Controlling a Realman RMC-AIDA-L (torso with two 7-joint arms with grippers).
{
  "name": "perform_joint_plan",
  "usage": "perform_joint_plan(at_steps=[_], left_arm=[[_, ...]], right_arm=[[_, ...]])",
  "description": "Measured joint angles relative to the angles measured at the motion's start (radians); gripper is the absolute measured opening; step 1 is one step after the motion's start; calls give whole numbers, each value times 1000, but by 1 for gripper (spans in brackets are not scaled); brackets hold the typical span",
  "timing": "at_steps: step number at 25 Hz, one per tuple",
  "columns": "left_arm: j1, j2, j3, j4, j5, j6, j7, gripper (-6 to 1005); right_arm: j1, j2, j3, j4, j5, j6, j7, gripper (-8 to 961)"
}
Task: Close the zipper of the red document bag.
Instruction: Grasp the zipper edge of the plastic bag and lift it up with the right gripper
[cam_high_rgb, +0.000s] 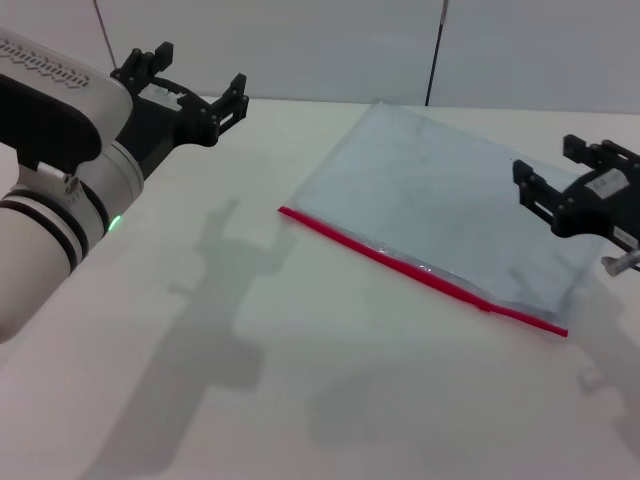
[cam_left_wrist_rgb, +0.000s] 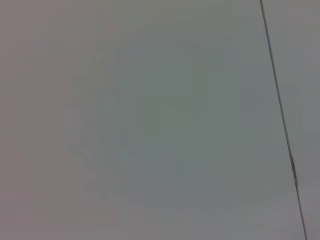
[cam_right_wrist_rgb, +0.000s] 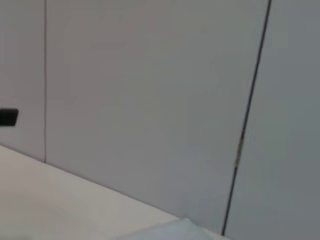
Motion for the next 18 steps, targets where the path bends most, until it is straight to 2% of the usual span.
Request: perform_joint_plan(at_steps=[1, 2, 10, 18], left_arm=[[-1, -1, 0, -1, 0, 0, 5, 828], [-1, -2, 0, -3, 0, 0, 11, 828], [-1, -7, -13, -7, 0, 11, 22, 823], [1, -7, -23, -12, -1, 15, 44, 818]], right_arm=[[-17, 18, 19, -13, -31, -21, -16, 617], [-29, 24, 25, -25, -57, -36, -24, 617], [-47, 18, 29, -30, -105, -160, -21, 619], [-50, 20, 65, -39, -236, -312, -17, 620]])
